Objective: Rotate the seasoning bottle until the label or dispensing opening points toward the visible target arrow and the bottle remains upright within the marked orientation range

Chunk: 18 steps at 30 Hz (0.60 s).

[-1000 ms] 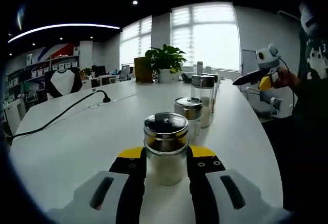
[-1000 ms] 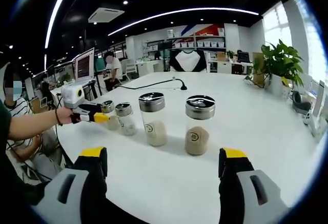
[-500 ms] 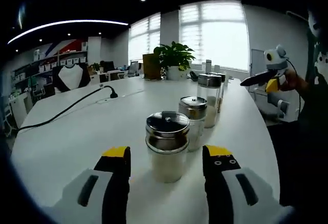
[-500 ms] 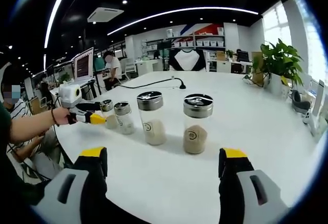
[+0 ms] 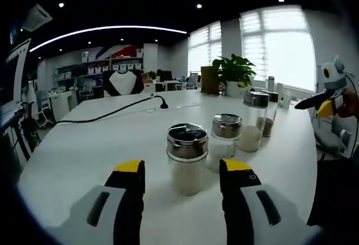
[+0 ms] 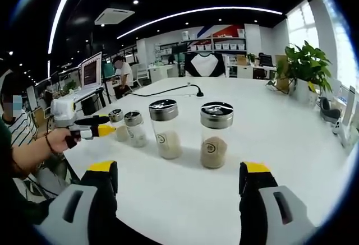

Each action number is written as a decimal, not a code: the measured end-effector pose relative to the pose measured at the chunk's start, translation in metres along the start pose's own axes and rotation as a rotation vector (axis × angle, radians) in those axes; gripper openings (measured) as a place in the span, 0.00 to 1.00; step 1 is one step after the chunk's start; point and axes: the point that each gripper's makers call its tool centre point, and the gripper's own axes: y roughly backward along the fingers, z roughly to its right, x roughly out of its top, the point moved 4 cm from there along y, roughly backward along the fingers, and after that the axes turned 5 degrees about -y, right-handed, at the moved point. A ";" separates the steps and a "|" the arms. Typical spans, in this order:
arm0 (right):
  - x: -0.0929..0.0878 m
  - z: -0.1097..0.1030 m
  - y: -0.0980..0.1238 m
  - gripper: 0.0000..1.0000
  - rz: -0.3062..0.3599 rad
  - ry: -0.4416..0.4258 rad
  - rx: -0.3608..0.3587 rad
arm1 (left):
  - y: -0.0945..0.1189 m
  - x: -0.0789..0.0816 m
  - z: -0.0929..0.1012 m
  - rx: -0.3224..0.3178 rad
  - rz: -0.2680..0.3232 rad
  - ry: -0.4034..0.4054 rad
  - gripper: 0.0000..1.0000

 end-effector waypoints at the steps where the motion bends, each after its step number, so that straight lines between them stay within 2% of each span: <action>1: 0.000 0.000 0.000 0.91 -0.001 -0.001 0.000 | -0.002 -0.002 -0.001 0.038 -0.014 0.031 0.54; 3: -0.001 0.000 0.000 0.91 -0.001 -0.003 -0.001 | -0.004 -0.006 -0.003 0.094 -0.034 0.074 0.53; 7: -0.001 0.000 0.000 0.91 -0.002 -0.004 -0.001 | -0.009 -0.005 -0.005 0.150 -0.020 0.129 0.53; 16: -0.003 0.000 0.001 0.91 -0.004 -0.011 0.001 | -0.018 -0.002 0.000 0.224 -0.021 0.124 0.52; 18: -0.002 0.000 0.001 0.91 -0.004 -0.010 0.001 | -0.020 0.002 0.002 0.228 0.007 0.116 0.50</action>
